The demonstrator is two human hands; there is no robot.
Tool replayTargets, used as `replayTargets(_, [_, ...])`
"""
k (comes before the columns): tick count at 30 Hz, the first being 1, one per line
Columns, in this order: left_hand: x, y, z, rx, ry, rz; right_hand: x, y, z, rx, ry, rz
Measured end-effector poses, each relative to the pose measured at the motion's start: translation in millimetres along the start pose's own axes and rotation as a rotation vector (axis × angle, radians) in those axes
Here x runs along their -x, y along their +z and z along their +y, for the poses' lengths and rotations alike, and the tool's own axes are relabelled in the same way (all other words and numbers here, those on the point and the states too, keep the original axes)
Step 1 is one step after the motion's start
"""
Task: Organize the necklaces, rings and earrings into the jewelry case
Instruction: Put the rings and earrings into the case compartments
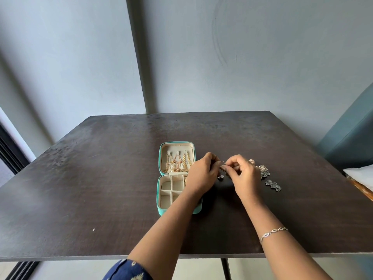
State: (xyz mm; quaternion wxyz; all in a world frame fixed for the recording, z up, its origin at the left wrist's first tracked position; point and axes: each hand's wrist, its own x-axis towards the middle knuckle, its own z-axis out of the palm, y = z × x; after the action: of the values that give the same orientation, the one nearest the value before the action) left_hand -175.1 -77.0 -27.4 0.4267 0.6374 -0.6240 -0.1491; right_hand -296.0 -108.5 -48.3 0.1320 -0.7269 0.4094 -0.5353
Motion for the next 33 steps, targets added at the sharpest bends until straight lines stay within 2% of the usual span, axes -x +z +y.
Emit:
replayTargets(8, [-0.6, -0.3, -1.5, 0.036, 0.001, -0.011, -0.4, 2.3, 4.8, -0.057, -0.056, -0.039])
replayTargets(16, [0.5, -1.4, 0.3, -0.035, 0.038, -0.037, -1.8, 2.6, 6.6, -0.065, -0.008, -0.02])
replayTargets(21, [0.1, -1.3, -0.6, -0.009, 0.03, -0.045, -1.9, 2.5, 4.6, -0.129, -0.01, -0.08])
replayTargets(25, [1.2, -2.0, 1.2, 0.013, 0.024, -0.048, -2.3, 1.0, 3.8, -0.05, -0.05, -0.056])
replayTargets(33, [0.4, -2.2, 1.1, 0.019, -0.005, -0.042, -1.9, 3.6, 5.1, -0.039, -0.01, -0.106])
